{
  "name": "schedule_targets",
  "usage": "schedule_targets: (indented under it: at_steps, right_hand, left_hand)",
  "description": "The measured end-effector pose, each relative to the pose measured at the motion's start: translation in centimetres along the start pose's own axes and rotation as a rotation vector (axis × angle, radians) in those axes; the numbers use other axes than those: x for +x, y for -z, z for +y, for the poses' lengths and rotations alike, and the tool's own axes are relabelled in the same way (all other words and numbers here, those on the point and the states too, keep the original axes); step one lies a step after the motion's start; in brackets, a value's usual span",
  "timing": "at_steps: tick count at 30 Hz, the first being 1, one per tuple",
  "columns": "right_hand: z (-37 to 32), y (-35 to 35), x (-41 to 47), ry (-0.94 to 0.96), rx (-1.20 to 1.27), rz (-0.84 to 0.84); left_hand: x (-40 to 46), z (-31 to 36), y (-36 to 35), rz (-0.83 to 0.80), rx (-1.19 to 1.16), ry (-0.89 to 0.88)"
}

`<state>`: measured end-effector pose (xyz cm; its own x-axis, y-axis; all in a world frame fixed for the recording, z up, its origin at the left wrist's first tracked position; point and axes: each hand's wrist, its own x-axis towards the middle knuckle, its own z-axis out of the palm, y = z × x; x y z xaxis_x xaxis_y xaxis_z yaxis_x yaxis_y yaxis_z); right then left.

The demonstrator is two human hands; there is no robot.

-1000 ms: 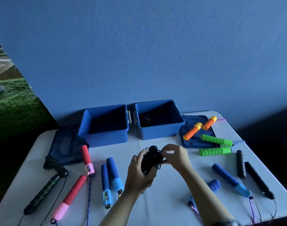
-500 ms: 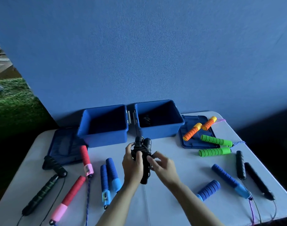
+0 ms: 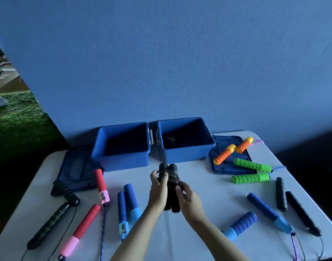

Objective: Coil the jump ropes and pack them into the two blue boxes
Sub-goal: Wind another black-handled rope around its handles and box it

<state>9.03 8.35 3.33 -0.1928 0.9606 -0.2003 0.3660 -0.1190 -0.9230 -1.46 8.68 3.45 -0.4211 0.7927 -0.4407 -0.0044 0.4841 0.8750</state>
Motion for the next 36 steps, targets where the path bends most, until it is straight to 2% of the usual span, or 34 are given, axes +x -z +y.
schedule_targets:
  at_steps: [5,8,10,13,19,27,32,36]
  right_hand:
    - [0.0,0.6,0.7,0.011,0.07,-0.121]
    - [0.4,1.7,1.4,0.068,0.164,-0.356]
    - [0.5,2.6,2.2,0.076,0.126,-0.467]
    - [0.2,3.0,2.8,0.063,0.058,-0.421]
    - [0.6,2.8,3.1,0.14,0.043,-0.351]
    - [0.6,2.9,3.4,0.094,0.101,-0.393]
    - [-1.1,4.2,4.5,0.071,0.181,-0.453]
    - [-1.3,4.4,5.4,0.09,0.085,-0.229]
  left_hand:
    - [0.4,0.5,-0.1,0.017,-0.069,-0.053]
    - [1.0,1.0,0.1,0.021,-0.106,-0.022]
    - [1.5,1.3,0.2,-0.01,-0.117,-0.012]
    - [2.2,1.7,0.1,-0.029,-0.113,-0.022]
    - [2.1,1.8,-0.3,0.034,-0.061,-0.115]
    - [1.9,1.4,-0.5,0.017,-0.058,-0.099]
    - [2.1,1.9,-0.7,-0.033,-0.15,-0.081]
    - [2.7,2.7,-1.5,-0.126,-0.124,-0.111]
